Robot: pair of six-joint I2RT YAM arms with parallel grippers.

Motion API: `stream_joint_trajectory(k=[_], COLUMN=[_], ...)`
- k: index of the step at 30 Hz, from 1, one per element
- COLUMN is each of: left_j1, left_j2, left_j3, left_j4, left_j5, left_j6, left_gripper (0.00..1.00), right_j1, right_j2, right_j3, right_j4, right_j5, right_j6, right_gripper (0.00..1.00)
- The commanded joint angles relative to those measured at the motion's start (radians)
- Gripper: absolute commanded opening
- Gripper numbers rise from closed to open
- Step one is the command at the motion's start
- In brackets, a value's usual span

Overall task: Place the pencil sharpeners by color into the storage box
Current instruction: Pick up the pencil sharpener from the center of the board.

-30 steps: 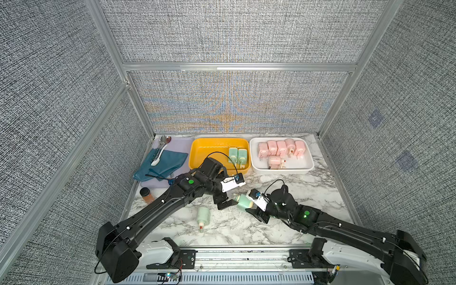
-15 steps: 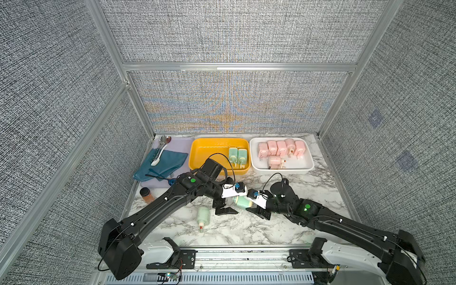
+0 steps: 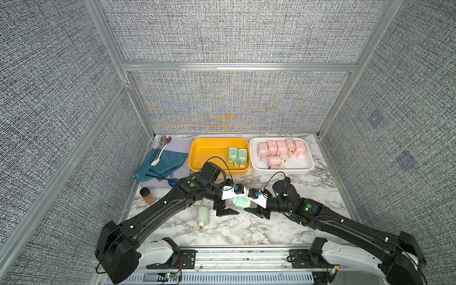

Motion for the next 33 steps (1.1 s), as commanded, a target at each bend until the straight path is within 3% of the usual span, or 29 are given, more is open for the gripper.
stream_joint_trajectory(k=[1,11,25,28,29,31,33], left_j1=[0.002,0.002,0.001,0.002,0.001,0.004,0.006], left_j2=[0.002,0.007,0.016,0.017,0.019,0.017,0.016], left_j3=[0.001,-0.006,-0.005,-0.008,-0.013,-0.026,-0.037], left_j4=[0.019,0.023,0.037,0.059,0.073,0.106,0.129], left_j5=[0.008,0.026,0.036,0.017,0.007,-0.015,-0.021], left_j6=[-0.003,0.007,-0.003,-0.018,-0.024,-0.042,-0.048], left_gripper=[0.93,0.79,0.29,0.11,0.00,0.00,0.00], right_j1=[-0.001,-0.003,-0.003,-0.004,-0.003,-0.004,-0.004], right_j2=[-0.005,0.013,0.042,0.039,0.037,0.034,0.029], right_j3=[0.003,0.019,0.034,0.032,0.032,0.030,0.028], right_j4=[0.066,0.089,0.118,0.132,0.135,0.145,0.156], right_j5=[-0.034,-0.053,-0.014,0.024,0.033,0.046,0.064], right_j6=[0.017,0.025,0.081,0.097,0.098,0.106,0.115], right_gripper=[0.00,0.00,0.00,0.05,0.08,0.12,0.30])
